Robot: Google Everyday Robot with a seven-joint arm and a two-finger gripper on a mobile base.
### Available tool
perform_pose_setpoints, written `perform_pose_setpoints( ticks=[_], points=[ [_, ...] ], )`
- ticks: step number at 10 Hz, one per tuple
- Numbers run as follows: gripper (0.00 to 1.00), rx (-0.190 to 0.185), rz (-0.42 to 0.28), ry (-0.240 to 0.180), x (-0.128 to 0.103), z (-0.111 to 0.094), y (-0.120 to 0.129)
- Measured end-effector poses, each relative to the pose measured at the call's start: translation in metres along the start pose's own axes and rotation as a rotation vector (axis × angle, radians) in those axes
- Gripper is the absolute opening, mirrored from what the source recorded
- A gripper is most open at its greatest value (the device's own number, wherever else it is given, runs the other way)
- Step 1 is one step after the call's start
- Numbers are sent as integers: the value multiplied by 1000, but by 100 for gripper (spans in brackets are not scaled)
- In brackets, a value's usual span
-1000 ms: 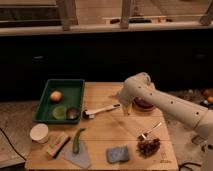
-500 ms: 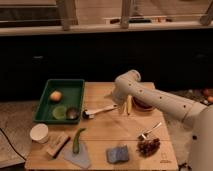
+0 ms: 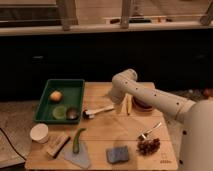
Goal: Place brush in table surface
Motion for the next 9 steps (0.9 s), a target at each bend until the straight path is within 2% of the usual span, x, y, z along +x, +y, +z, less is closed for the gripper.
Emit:
perform_pose_setpoints(
  ticks=[6, 8, 9],
  points=[
    [79, -13, -23, -54, -11, 17, -12],
    [61, -14, -27, -71, -13, 23, -16],
    [49, -15, -25, -82, -14, 29, -16]
  ],
)
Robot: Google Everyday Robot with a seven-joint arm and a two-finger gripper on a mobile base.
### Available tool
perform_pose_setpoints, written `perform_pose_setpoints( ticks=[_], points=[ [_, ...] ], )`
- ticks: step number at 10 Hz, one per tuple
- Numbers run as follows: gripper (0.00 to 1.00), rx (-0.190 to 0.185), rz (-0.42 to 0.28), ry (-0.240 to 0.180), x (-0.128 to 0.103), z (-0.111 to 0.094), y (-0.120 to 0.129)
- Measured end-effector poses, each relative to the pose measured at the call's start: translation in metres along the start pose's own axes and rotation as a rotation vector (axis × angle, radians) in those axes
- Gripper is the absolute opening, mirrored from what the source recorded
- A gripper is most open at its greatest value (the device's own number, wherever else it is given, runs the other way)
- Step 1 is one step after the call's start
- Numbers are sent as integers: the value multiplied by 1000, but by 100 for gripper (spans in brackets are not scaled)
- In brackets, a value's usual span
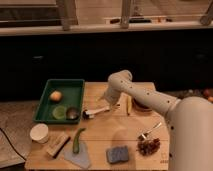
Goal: Place brush in table surface
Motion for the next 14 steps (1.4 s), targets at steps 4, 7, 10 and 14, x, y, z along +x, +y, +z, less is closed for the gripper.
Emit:
perform_pose_setpoints(
  ticks=[4, 7, 10, 14],
  points=[
    [10, 5, 18, -39, 3, 24, -1],
    [0, 9, 22, -53, 3, 30, -2],
    [0, 2, 17, -52, 2, 29, -2],
    [0, 43, -4, -19, 6, -10, -1]
  ],
)
